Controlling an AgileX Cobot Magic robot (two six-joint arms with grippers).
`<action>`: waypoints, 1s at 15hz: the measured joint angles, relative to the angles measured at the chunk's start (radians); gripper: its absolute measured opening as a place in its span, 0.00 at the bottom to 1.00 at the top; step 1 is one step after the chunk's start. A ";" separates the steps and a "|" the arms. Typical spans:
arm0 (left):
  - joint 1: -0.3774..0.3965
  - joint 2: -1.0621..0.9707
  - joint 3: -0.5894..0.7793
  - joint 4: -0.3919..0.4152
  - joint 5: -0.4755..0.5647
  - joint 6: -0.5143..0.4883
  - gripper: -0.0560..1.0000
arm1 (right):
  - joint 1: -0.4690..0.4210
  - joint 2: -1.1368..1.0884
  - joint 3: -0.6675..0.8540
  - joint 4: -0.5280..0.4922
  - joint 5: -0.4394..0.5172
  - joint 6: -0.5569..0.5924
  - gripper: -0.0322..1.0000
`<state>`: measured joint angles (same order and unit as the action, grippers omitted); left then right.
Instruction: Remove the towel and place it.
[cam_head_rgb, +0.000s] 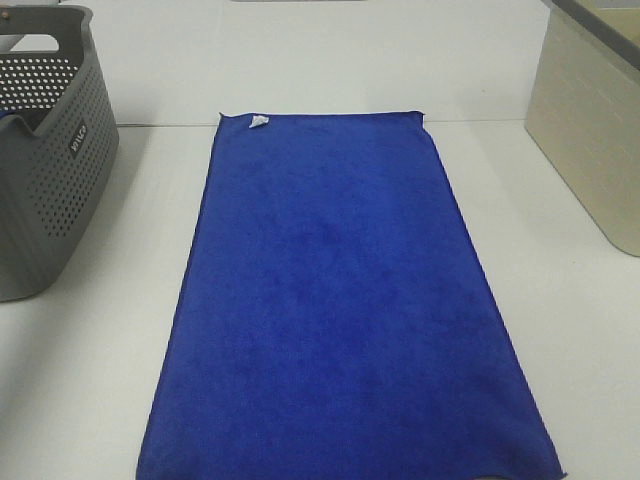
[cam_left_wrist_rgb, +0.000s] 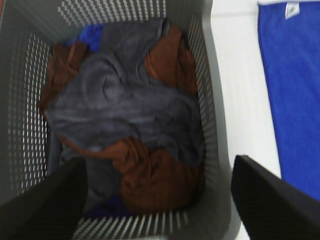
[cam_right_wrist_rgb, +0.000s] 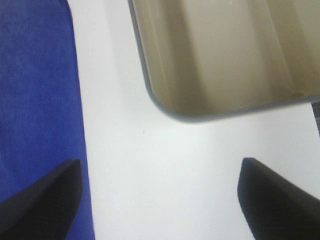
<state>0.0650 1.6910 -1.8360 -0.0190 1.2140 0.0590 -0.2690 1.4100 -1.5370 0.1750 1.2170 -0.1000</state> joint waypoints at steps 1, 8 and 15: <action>0.000 -0.103 0.153 0.019 -0.010 -0.003 0.76 | 0.000 -0.092 0.101 0.006 0.000 -0.021 0.82; 0.000 -0.820 0.760 0.149 -0.191 -0.035 0.76 | 0.098 -0.666 0.661 0.100 -0.067 -0.282 0.77; 0.000 -1.286 1.090 0.172 -0.171 -0.059 0.76 | 0.242 -0.963 0.788 0.100 -0.039 -0.290 0.77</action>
<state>0.0650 0.4050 -0.7460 0.1530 1.0430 0.0000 -0.0270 0.4470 -0.7490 0.2750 1.1780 -0.3900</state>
